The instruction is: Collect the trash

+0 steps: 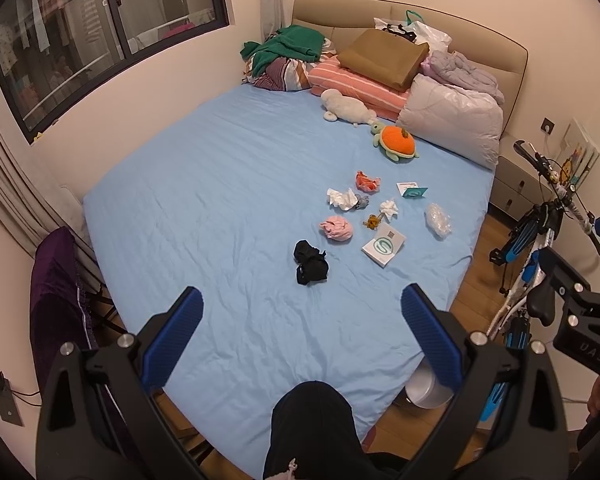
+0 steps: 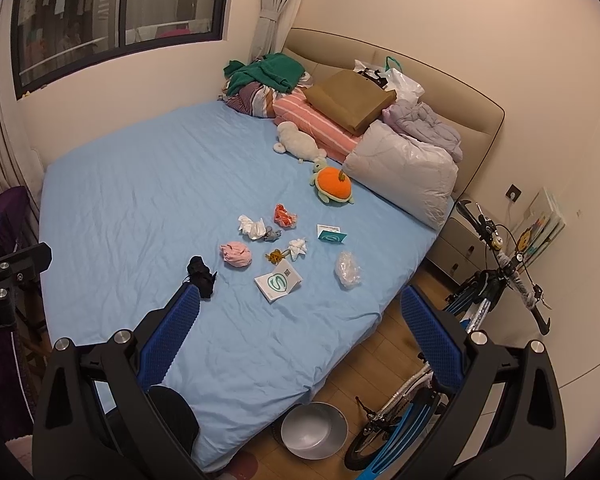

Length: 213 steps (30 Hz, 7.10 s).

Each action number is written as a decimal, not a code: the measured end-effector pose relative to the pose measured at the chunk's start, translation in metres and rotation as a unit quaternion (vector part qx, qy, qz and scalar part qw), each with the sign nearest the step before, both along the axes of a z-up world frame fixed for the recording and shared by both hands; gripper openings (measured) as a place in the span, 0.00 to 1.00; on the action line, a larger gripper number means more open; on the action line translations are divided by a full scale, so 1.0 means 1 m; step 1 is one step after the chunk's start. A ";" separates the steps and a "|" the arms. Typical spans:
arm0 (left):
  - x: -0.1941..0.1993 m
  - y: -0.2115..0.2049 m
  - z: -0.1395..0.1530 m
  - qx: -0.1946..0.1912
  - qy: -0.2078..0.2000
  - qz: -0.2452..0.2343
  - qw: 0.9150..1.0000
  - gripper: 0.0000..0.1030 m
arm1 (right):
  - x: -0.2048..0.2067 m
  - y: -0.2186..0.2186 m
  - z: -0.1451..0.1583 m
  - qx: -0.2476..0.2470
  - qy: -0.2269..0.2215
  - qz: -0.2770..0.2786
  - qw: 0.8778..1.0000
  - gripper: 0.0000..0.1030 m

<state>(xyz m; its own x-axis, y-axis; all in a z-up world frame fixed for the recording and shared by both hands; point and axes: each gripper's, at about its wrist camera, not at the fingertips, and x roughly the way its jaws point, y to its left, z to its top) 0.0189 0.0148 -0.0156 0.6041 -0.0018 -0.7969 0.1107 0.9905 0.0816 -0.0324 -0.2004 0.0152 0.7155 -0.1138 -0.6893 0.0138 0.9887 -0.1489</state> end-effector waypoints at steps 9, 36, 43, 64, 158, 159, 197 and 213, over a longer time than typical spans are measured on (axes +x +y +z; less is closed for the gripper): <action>-0.004 -0.009 0.004 0.002 -0.001 -0.004 1.000 0.96 | 0.000 -0.001 0.000 0.001 0.001 -0.001 1.000 0.94; 0.002 -0.031 0.004 -0.002 0.008 -0.024 1.000 0.96 | -0.001 -0.015 0.001 0.004 0.004 -0.027 1.000 0.94; 0.013 -0.027 -0.008 -0.016 0.028 -0.018 0.999 0.96 | 0.007 -0.019 -0.009 -0.006 0.013 -0.023 1.000 0.94; 0.140 0.002 -0.145 -0.005 0.122 -0.030 0.992 0.96 | 0.162 0.006 -0.169 0.008 0.124 -0.031 0.992 0.94; -0.021 -0.328 -0.445 0.048 0.269 -0.476 0.836 0.48 | -0.111 -0.208 -0.529 0.196 0.266 -0.396 0.856 0.26; -0.024 -0.331 -0.445 0.049 0.269 -0.479 0.834 0.48 | -0.116 -0.208 -0.528 0.197 0.266 -0.400 0.855 0.26; -0.015 -0.311 -0.327 0.088 0.207 -0.387 0.894 0.71 | -0.078 -0.215 -0.333 0.157 0.175 -0.269 0.934 0.51; 0.106 -0.166 -0.237 0.033 0.151 -0.175 0.972 0.72 | 0.092 -0.113 -0.232 0.116 0.132 -0.080 0.981 0.51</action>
